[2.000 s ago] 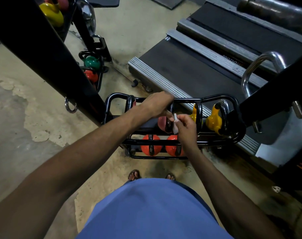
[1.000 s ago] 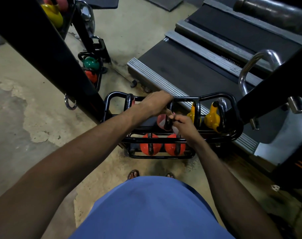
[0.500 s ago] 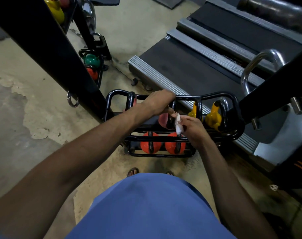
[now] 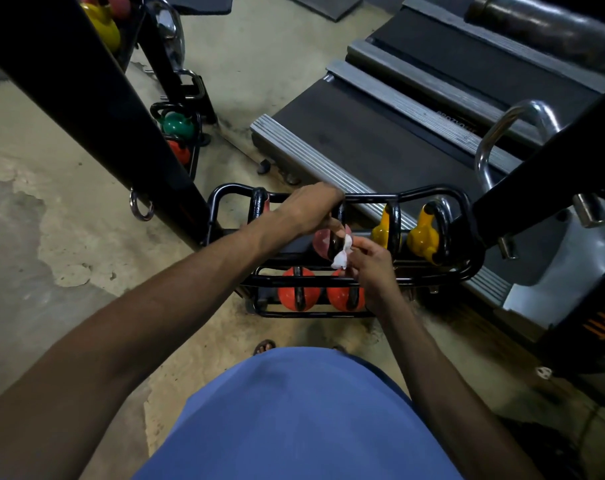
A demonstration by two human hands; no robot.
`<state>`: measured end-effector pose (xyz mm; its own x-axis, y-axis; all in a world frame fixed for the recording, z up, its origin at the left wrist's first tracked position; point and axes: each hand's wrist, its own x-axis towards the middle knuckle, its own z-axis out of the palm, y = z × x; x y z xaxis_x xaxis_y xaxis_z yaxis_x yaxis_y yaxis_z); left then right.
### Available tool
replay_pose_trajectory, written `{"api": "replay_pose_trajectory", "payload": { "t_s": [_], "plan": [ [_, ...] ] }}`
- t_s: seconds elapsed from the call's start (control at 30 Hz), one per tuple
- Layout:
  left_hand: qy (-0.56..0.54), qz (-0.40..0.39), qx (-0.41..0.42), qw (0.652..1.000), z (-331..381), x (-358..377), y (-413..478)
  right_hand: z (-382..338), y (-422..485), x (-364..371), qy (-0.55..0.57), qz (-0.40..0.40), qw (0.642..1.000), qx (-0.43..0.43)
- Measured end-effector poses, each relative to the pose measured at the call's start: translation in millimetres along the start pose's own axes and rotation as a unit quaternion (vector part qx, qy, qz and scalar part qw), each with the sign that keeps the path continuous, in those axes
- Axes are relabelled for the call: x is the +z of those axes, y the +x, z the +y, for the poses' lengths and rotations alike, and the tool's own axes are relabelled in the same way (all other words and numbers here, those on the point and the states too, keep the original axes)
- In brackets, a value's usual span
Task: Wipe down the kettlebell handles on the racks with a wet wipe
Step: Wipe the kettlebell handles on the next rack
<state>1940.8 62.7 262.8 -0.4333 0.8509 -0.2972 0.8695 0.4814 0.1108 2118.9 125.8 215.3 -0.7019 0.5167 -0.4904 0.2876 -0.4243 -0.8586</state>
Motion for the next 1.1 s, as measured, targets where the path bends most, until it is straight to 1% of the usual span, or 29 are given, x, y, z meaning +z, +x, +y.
{"api": "replay_pose_trajectory", "payload": {
  "t_s": [0.03,0.07,0.1,0.13,0.2,0.27,0.3,0.4,0.5,0.53,0.57,0.6,0.63,0.67,0.73,0.83,0.93,1.0,1.07,1.1],
  "plan": [
    [-0.056,-0.009,-0.024,0.998,0.4,2.7,-2.2,-5.4,2.0,2.3,0.015,0.020,1.000,-0.002],
    [-0.072,0.043,-0.022,0.996,-3.5,9.1,2.6,-11.7,7.0,4.1,0.024,0.042,0.999,-0.010],
    [-0.089,0.040,-0.016,0.995,-4.4,10.9,5.1,-18.2,10.4,5.4,0.021,0.059,0.998,-0.022],
    [-0.089,0.045,0.005,0.995,-0.4,5.0,2.7,-20.0,11.9,7.5,0.006,0.071,0.997,-0.040],
    [-0.096,0.044,0.014,0.994,2.4,2.4,2.0,-8.3,6.9,9.8,-0.036,0.093,0.993,-0.065],
    [-0.095,0.055,0.023,0.994,3.9,3.2,0.5,7.7,-3.4,9.7,-0.068,0.094,0.991,-0.067],
    [-0.091,0.050,0.018,0.994,4.3,3.0,-0.2,10.1,-5.7,8.4,-0.063,0.087,0.993,-0.055],
    [-0.089,0.059,0.018,0.994,3.0,5.4,-0.4,-7.2,4.2,6.1,0.020,0.084,0.996,-0.006],
    [-0.080,0.057,0.025,0.995,2.3,4.3,-0.8,-15.6,8.3,8.1,0.084,0.076,0.994,-0.001],
    [-0.078,0.057,0.027,0.995,2.2,4.1,-0.3,-11.6,4.5,9.2,0.073,0.072,0.995,-0.014],
    [-0.080,0.052,0.025,0.995,2.8,2.9,-0.6,-2.6,-0.4,9.3,0.029,0.074,0.996,-0.045],
    [-0.084,0.052,0.023,0.995,1.8,2.4,-0.2,8.0,-5.2,8.8,-0.048,0.083,0.991,-0.096],
    [-0.089,0.047,0.019,0.995,1.7,-0.6,-0.8,18.6,-8.8,6.9,-0.142,0.099,0.971,-0.164],
    [-0.098,0.046,0.014,0.994,1.3,-3.4,-0.5,27.8,-10.1,4.0,-0.237,0.115,0.935,-0.238],
    [-0.115,0.041,-0.003,0.993,-0.2,-9.1,-0.5,37.5,-9.4,-3.2,-0.381,0.110,0.837,-0.378],
    [-0.110,0.040,-0.018,0.993,1.8,-14.1,-0.8,34.1,-3.7,-16.6,-0.531,0.047,0.676,-0.510],
    [-0.104,0.046,-0.026,0.993,5.0,-12.8,-0.1,17.6,7.2,-29.5,-0.600,-0.011,0.545,-0.586],
    [-0.100,0.051,-0.028,0.993,6.1,-10.7,2.1,4.8,14.2,-32.8,-0.632,-0.048,0.469,-0.615],
    [-0.098,0.052,-0.030,0.993,8.3,-9.9,3.7,-5.2,18.2,-29.1,-0.667,-0.087,0.408,-0.617],
    [-0.098,0.051,-0.029,0.993,9.2,-10.1,3.9,-9.3,19.2,-24.1,-0.689,-0.101,0.387,-0.604]
  ]
}}
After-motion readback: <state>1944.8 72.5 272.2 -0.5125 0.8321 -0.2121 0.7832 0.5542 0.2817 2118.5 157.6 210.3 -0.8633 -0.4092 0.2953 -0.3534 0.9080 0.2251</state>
